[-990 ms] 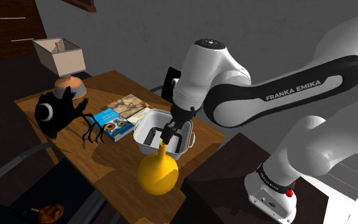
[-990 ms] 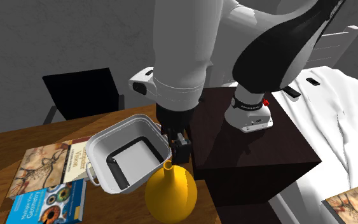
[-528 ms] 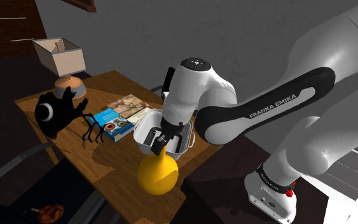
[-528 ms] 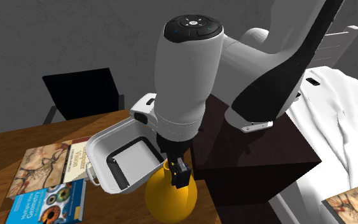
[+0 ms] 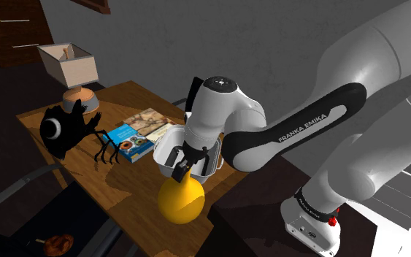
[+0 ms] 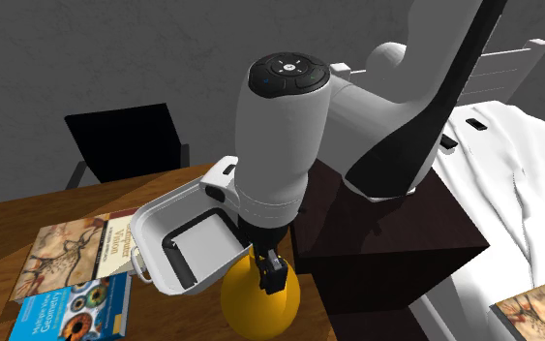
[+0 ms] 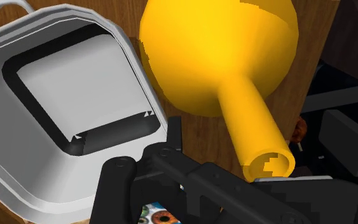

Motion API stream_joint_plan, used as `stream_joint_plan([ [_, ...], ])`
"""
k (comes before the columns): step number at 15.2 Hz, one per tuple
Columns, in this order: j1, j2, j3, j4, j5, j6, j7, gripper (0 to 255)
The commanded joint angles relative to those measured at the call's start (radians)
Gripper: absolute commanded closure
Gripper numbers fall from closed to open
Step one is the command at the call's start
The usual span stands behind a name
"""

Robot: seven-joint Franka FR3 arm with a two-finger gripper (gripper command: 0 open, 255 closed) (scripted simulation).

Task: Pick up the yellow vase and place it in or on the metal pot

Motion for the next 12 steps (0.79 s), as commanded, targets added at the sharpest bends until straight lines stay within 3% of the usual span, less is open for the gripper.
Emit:
stream_joint_plan([
  [1,0.0,0.001,0.0,0.0,-0.001,0.001,0.0,0],
  [3,0.0,0.001,0.0,0.0,-0.001,0.001,0.0,0],
  [4,0.0,0.001,0.0,0.0,-0.001,0.001,0.0,255],
  [12,0.0,0.001,0.0,0.0,-0.001,0.001,0.0,255],
])
